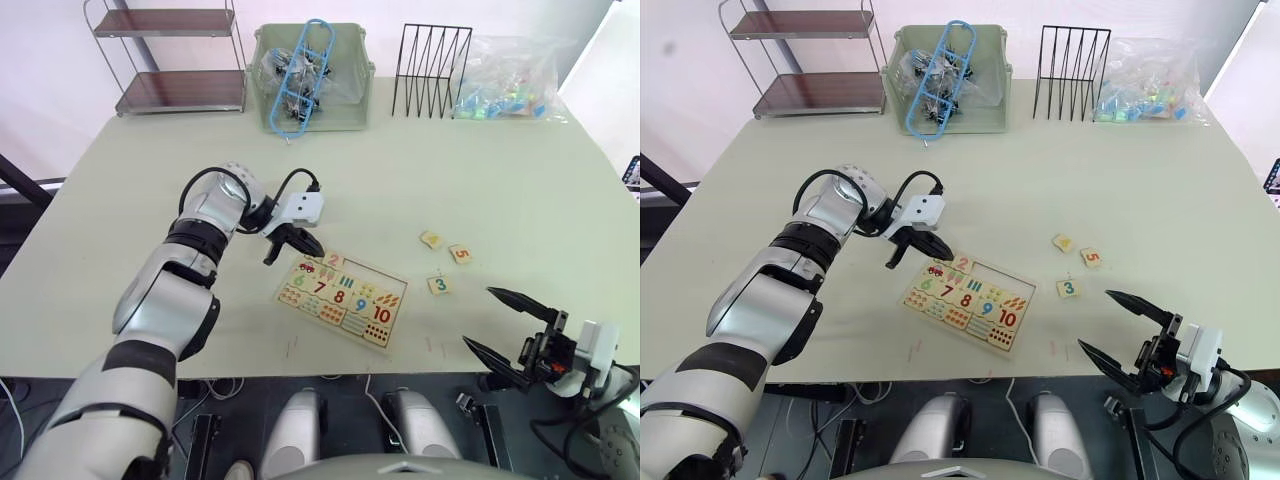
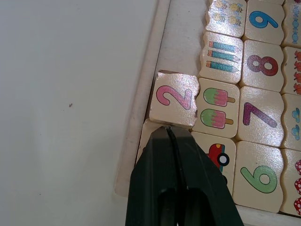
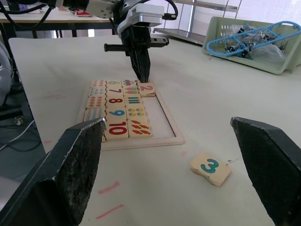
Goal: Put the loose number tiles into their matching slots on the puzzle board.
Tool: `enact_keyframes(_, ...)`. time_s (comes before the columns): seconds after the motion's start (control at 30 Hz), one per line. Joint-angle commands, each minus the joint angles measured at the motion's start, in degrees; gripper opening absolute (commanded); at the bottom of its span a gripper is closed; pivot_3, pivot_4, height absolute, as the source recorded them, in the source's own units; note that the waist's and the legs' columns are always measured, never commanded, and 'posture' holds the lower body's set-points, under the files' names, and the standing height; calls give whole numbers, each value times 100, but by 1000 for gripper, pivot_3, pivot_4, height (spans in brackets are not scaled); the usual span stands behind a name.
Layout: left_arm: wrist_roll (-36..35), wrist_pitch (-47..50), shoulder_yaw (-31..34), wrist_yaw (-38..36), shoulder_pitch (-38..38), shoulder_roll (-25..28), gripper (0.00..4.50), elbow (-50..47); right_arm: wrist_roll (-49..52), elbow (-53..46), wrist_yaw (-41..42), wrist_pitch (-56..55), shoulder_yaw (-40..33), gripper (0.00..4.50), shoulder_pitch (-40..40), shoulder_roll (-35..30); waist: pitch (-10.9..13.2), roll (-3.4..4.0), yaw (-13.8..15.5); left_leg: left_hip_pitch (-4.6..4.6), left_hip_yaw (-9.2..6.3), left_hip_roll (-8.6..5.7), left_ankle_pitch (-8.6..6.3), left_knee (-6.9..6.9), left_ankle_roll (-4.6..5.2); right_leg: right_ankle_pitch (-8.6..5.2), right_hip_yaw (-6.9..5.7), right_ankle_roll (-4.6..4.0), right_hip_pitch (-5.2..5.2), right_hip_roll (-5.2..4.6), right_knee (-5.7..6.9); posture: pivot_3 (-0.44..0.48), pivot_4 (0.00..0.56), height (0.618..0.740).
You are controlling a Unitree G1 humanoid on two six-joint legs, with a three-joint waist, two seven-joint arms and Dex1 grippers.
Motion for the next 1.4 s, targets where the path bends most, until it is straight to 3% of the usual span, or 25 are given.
enact_keyframes(0.03, 93, -106, 128, -161, -47, 11, 10, 95, 54, -244, -25, -43, -124, 4500, 24, -49, 0, 0, 0, 0, 0, 0, 0, 0, 0, 0, 0, 0, 0, 0, 0, 0, 150, 739)
enact_keyframes(1.4, 203, -320, 231, -161, -36, -141, 10, 290, 20, -197, -30, -67, -60, 4500, -13, -18, -2, 0, 3, 1, 0, 0, 0, 0, 0, 0, 0, 0, 1, 0, 0, 0, 150, 739)
